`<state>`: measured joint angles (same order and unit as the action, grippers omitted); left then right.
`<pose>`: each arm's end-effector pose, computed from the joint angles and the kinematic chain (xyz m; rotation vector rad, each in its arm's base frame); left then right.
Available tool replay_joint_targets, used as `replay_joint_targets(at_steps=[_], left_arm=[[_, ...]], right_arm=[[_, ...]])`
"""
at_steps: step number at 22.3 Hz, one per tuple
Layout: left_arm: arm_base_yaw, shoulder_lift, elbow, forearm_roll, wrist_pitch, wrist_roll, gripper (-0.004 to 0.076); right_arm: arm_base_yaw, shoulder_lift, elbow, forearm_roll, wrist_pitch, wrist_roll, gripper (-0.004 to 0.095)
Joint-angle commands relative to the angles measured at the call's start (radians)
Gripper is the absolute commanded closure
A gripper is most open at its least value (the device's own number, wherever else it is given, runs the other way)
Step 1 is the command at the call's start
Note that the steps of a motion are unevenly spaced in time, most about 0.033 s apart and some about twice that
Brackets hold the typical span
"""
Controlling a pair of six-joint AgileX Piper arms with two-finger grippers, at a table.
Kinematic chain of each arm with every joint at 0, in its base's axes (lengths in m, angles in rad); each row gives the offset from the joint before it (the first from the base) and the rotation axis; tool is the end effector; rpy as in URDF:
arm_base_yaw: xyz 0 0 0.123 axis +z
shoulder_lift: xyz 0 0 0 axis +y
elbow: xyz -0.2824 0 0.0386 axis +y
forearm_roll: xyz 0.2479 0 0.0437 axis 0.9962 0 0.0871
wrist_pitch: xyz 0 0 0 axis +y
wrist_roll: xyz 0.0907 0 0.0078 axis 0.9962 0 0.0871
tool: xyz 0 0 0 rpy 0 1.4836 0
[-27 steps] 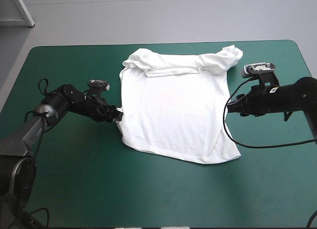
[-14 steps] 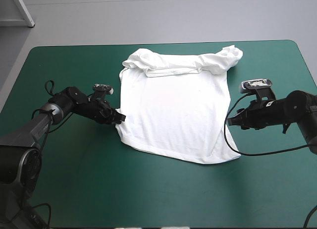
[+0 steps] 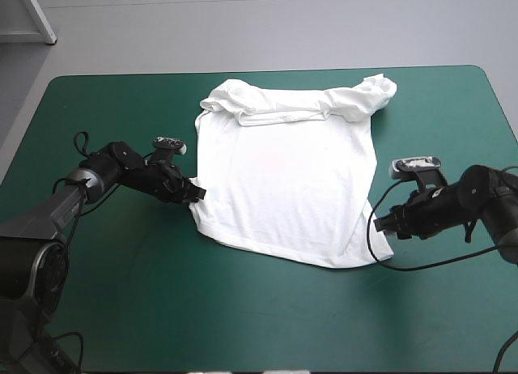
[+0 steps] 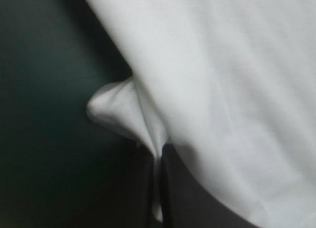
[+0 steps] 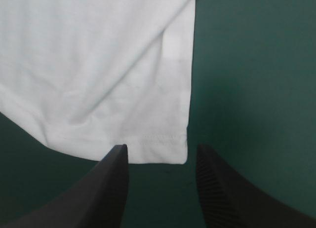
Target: Fold the cloth
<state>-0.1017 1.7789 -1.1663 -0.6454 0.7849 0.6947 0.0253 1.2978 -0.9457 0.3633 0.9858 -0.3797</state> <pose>0.3481 -0.0745 0.2078 0.5236 2.6450 -0.5741 0.2379 0.0330 0.2792 -0.3450 2.7251 0.3790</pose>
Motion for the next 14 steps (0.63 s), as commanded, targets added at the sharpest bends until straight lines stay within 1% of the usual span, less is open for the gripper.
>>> replay_joint_targets(at_steps=[1,3,5,7,8,9,10,11,12,13,14], left_arm=[[-0.002,-0.044,-0.020,-0.037,-0.005,0.003,0.0705],[-0.002,-0.044,-0.020,-0.037,-0.005,0.005,0.0705],[-0.002,-0.044,-0.020,-0.037,-0.007,0.005,0.0705],[-0.002,-0.044,-0.020,-0.037,-0.007,0.005,0.0705],[-0.002,-0.044,-0.020,-0.037,-0.005,0.005,0.0705],[-0.002,-0.044,-0.020,-0.037,-0.002,0.005,0.0705],[-0.002,-0.044,-0.020,-0.035,0.000,0.005,0.0705],[-0.002,-0.044,-0.020,-0.035,0.000,0.005,0.0705],[-0.002,-0.044,-0.020,-0.035,0.000,0.005,0.0705],[-0.002,-0.044,-0.020,-0.035,-0.002,0.005,0.0705],[-0.002,-0.044,-0.020,-0.030,-0.002,0.005,0.0705]], right_arm=[[0.002,-0.026,0.073,0.026,-0.094,-0.006,0.0494],[0.002,-0.022,0.115,0.043,-0.138,-0.017,0.0494],[0.002,-0.007,0.141,0.058,-0.159,-0.037,0.0494],[0.002,0.042,0.150,0.065,-0.156,-0.066,0.0470],[0.002,0.082,0.150,0.079,-0.156,-0.073,0.0430],[0.002,0.102,0.150,0.094,-0.156,-0.083,0.0419],[0.002,0.136,0.150,0.140,-0.147,-0.114,0.0416],[0.002,0.149,0.150,0.158,-0.140,-0.123,0.0418],[0.007,0.176,0.150,0.189,-0.127,-0.153,0.0462],[0.015,0.185,0.150,0.188,-0.124,-0.156,0.0515],[0.034,0.190,0.150,0.179,-0.134,-0.156,0.0653]])
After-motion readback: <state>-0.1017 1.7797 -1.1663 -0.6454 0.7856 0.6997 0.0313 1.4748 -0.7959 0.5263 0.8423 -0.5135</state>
